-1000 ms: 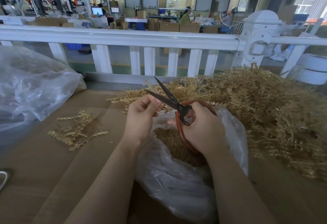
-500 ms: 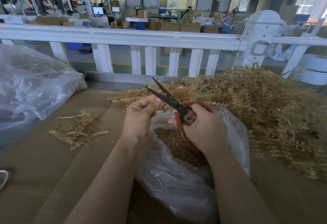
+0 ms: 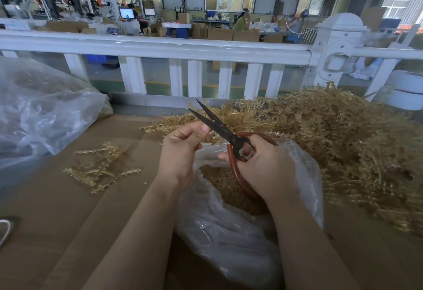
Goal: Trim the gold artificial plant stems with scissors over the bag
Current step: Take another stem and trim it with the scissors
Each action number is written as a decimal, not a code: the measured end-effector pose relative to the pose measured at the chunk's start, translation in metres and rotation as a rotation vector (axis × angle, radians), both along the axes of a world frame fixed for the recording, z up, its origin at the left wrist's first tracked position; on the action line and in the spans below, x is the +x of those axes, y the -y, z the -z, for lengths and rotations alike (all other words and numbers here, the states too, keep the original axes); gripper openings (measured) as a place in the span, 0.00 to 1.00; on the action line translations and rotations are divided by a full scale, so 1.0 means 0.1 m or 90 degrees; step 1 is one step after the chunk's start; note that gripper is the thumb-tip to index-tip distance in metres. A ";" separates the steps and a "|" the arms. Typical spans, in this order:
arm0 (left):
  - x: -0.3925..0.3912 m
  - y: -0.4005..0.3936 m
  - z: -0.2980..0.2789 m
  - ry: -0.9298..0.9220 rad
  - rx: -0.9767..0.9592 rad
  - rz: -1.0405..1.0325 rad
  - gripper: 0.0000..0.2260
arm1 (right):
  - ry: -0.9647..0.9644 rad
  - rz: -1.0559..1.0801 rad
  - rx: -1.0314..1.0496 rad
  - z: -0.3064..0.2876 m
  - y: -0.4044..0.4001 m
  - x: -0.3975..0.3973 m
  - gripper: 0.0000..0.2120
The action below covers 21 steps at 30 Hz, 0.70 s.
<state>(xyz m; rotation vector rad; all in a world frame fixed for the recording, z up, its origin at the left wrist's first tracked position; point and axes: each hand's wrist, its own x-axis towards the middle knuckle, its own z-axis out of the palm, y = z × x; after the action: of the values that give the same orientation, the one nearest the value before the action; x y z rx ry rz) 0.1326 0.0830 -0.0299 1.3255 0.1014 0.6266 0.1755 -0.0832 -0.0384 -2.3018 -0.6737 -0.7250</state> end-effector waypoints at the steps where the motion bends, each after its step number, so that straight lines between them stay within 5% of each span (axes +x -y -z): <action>1: 0.00 0.00 0.00 0.000 -0.002 0.003 0.07 | -0.012 0.000 -0.007 0.00 0.00 0.01 0.28; 10: -0.02 0.03 -0.02 0.045 -0.060 0.066 0.02 | -0.055 -0.004 -0.024 -0.01 0.02 0.02 0.28; 13: -0.02 0.02 -0.04 0.056 -0.088 0.074 0.08 | -0.049 -0.007 -0.036 -0.01 0.02 0.01 0.29; 21: -0.03 0.03 -0.04 -0.027 -0.096 0.119 0.08 | -0.025 -0.005 -0.042 0.00 0.03 0.01 0.22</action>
<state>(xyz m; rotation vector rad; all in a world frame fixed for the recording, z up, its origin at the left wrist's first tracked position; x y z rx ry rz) 0.1300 0.0803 -0.0262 1.1863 0.0569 0.4233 0.1764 -0.0861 -0.0381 -2.3654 -0.6983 -0.6616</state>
